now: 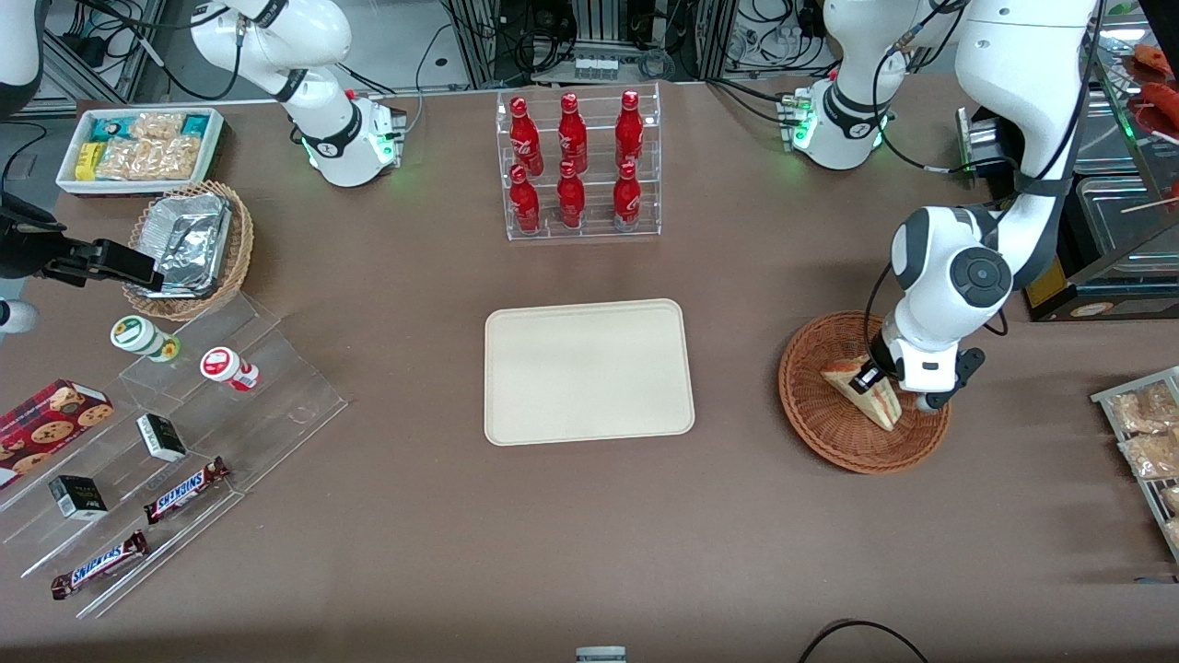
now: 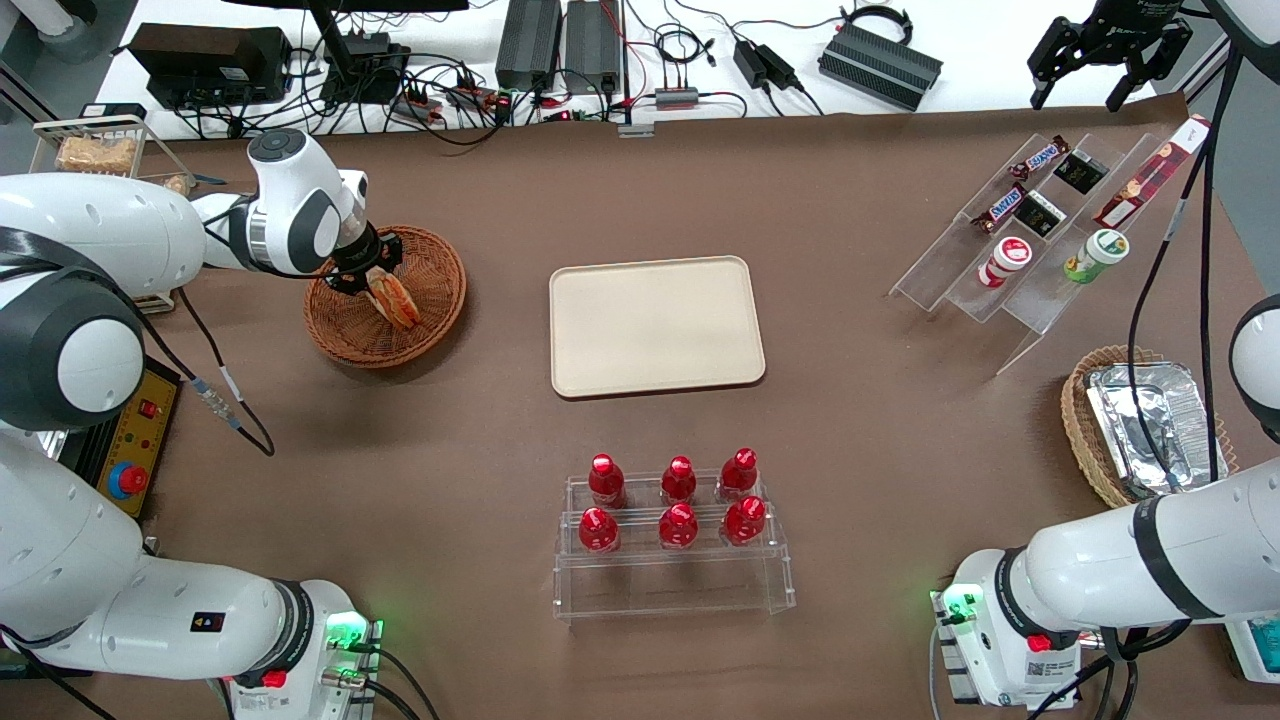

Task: Place sandwich from basket to tray
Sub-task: 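Lower the left gripper onto the wrapped sandwich and close on it, then lift the sandwich and carry it over the cream tray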

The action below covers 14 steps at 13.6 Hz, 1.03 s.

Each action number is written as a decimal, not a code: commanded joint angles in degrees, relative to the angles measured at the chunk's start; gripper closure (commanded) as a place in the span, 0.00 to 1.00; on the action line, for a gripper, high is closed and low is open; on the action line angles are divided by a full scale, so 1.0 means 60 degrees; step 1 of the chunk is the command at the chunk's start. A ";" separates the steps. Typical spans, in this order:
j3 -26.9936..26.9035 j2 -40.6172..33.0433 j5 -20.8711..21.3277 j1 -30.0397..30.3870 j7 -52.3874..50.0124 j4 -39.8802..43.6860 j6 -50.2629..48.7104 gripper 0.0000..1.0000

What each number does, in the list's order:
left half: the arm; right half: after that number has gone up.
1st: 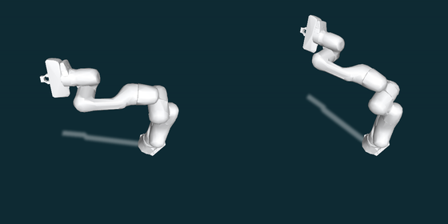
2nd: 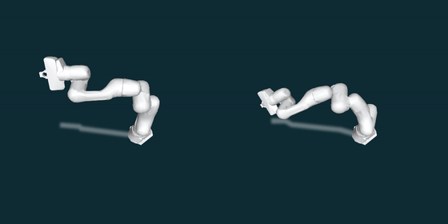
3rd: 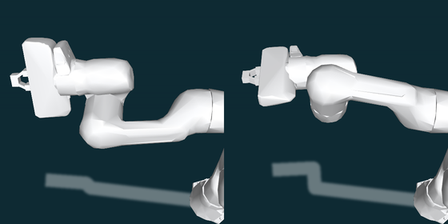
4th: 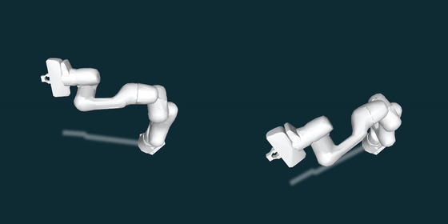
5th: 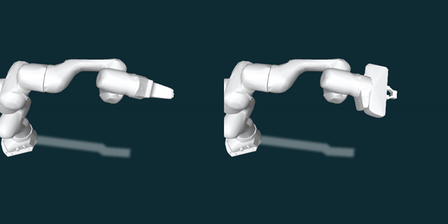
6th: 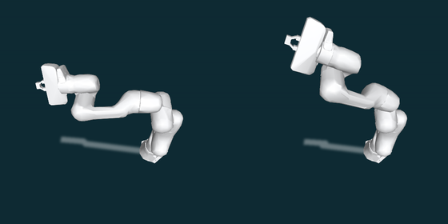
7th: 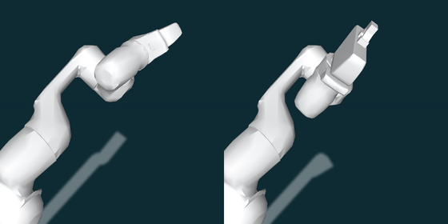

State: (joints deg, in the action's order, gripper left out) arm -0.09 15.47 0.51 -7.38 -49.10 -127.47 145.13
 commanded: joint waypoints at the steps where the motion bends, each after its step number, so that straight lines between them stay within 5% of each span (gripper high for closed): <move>1: 0.0029 -0.0234 0.0222 -0.0045 -0.0153 0.0004 -0.0003 1.00; 4: 0.0495 -0.1170 0.1113 -0.0031 -0.0006 0.1271 -0.2977 1.00; 7: 0.1622 -0.1144 0.1233 -0.0045 -0.0020 0.3705 -0.5888 1.00; 11: 0.3744 -0.0531 0.1204 -0.0045 -0.0152 0.4821 -0.6054 1.00; 14: 0.5312 0.1005 0.1597 -0.0132 -0.0196 0.5919 -0.6010 1.00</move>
State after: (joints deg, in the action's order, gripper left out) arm 27.04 13.57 7.34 -8.22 -49.54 -98.76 109.73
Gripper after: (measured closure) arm 0.850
